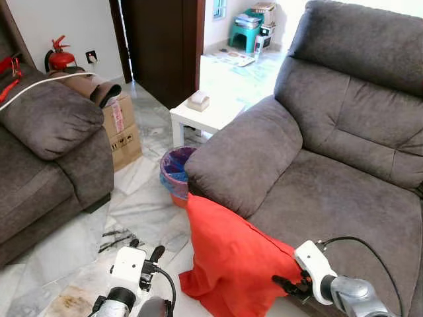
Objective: Move the pillow to the sofa from floor
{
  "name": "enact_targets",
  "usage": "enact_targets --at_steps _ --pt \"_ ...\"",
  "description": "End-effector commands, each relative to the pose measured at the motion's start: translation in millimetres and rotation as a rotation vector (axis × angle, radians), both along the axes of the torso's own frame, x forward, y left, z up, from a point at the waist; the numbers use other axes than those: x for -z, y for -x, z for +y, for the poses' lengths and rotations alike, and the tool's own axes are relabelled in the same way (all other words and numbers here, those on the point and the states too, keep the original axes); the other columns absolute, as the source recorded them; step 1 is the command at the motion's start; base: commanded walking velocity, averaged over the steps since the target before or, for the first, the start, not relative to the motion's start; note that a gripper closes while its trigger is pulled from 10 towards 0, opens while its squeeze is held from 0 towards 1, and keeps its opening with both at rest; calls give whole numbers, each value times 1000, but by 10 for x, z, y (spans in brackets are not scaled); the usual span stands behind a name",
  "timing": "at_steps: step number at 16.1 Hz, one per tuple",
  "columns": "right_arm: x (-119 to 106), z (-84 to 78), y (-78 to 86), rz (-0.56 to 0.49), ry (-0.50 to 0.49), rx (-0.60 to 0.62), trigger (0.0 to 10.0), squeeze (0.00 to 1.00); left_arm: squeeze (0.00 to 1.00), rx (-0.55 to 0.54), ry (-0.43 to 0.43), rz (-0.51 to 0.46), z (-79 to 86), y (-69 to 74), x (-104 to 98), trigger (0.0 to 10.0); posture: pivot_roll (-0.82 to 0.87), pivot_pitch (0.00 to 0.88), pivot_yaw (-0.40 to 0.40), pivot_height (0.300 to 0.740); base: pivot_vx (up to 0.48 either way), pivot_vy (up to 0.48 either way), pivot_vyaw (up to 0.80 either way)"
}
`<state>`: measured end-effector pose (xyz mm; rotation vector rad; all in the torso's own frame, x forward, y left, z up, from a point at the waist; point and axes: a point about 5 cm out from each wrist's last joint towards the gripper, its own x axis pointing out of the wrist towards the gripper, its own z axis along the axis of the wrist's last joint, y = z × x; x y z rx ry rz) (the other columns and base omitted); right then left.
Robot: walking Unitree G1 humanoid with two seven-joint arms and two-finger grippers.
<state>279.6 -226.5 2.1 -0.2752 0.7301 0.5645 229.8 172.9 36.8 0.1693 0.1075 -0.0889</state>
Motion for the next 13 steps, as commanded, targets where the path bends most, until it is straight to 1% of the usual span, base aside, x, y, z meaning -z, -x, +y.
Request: enact_targets --at_steps 1,4,6,7,8,9,10,12,13 --pt "74 104 53 6 -26 -12 10000 0 0 10 -13 11 -1 31 0 10000 121 125 -52 628 0 0 0" --pt "143 283 69 -24 -91 59 10000 0 0 9 -22 12 22 70 -18 10000 146 137 -49 628 0 0 0" --pt "178 379 77 -46 -105 95 10000 0 0 8 -29 12 40 94 -25 10000 155 144 -47 628 0 0 0" --pt "193 394 66 -71 -103 181 353 0 0 5 -33 16 49 111 -29 10000 161 145 -47 628 0 0 0" --pt "190 394 53 -91 -127 254 0 0 0 5 -35 18 49 119 -33 10000 167 148 -46 628 0 0 0" --pt "186 392 46 -103 -140 288 0 0 0 6 -37 18 49 126 -37 10000 167 148 -45 628 0 0 0" --pt "186 353 41 -122 -111 340 0 0 0 9 -40 22 42 133 -36 10000 165 148 -44 628 0 0 0" --pt "169 320 30 -141 -105 356 0 0 0 16 -43 28 30 131 -38 10000 158 151 -43 628 0 0 0" --pt "164 313 28 -140 -120 364 0 0 0 16 -43 29 26 129 -37 10000 157 151 -44 628 0 0 0"
